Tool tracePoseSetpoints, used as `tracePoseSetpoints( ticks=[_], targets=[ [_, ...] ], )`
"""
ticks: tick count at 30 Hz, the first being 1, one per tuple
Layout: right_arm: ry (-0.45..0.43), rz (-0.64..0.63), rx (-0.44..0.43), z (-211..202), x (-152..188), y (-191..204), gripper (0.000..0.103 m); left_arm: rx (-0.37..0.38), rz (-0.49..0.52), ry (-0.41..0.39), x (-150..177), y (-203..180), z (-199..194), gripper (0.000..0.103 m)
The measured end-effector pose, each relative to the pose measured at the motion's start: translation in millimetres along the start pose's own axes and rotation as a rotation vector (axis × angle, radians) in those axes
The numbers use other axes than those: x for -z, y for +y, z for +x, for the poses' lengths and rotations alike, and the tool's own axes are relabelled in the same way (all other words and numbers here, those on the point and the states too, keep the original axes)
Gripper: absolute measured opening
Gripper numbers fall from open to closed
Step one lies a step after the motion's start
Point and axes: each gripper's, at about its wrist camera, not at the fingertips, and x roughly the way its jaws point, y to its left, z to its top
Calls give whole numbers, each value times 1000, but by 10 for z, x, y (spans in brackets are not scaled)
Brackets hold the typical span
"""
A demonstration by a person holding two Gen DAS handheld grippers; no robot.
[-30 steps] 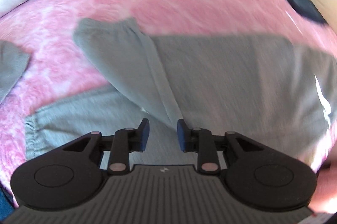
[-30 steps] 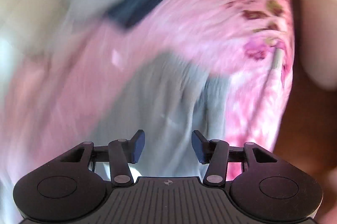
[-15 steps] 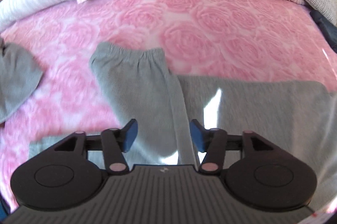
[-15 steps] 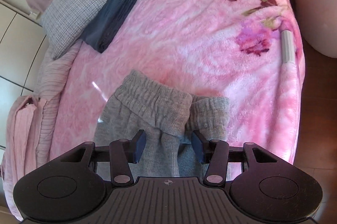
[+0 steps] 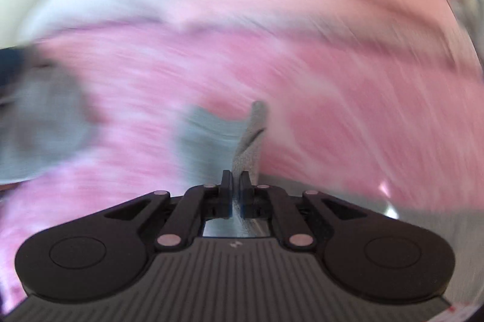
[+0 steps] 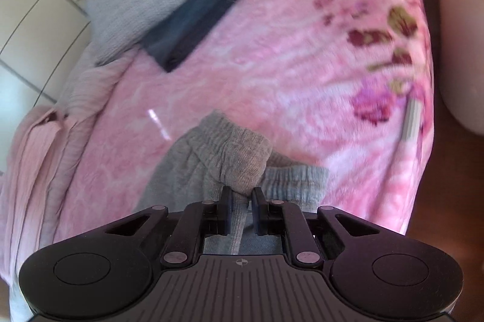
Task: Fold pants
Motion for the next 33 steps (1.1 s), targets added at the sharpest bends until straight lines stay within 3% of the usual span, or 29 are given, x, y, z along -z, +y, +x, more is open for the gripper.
tracePoseSetpoints(
  ticks=[3,5,7,10,13,15,17,18,20,23,25,27,29,31,33],
  targets=[
    [17,10,-20,-121,-28,-67,9,-18,-205,10,208,755,-516,4],
    [26,15,-1,-140,-1,-136,9,-38,-252,61,510,1019,-681,4],
    [51,34,31,-99,40,-220,10,-48,-321,137,868,1184,-688,4],
    [90,88,57,-43,89,-336,10,-30,-536,210,1338,1375,-558,4],
    [97,107,42,-31,76,-368,11,17,-702,175,1531,1475,-511,10],
    [93,113,41,-39,53,-375,11,21,-745,144,1525,1504,-480,16],
    [95,105,39,-26,37,-367,9,12,-737,152,1455,1518,-396,16],
    [92,80,57,-28,29,-335,5,0,-712,165,1398,1515,-347,6],
    [69,44,36,-74,5,-267,4,-7,-630,170,1255,1498,-342,5],
    [32,35,-51,-220,-37,-212,4,51,-555,21,1054,1431,-690,6],
    [57,29,-39,-232,-29,-238,4,49,-520,-20,1057,1448,-878,7],
    [123,-2,33,-126,26,-304,4,-8,-454,19,1184,1483,-875,8],
    [154,-32,86,-48,87,-357,4,-78,-364,116,1372,1473,-739,8],
    [136,-26,59,-90,70,-367,3,-105,-341,153,1486,1461,-687,8],
    [115,-31,21,-170,31,-342,3,-103,-330,119,1489,1425,-755,8]
  ],
)
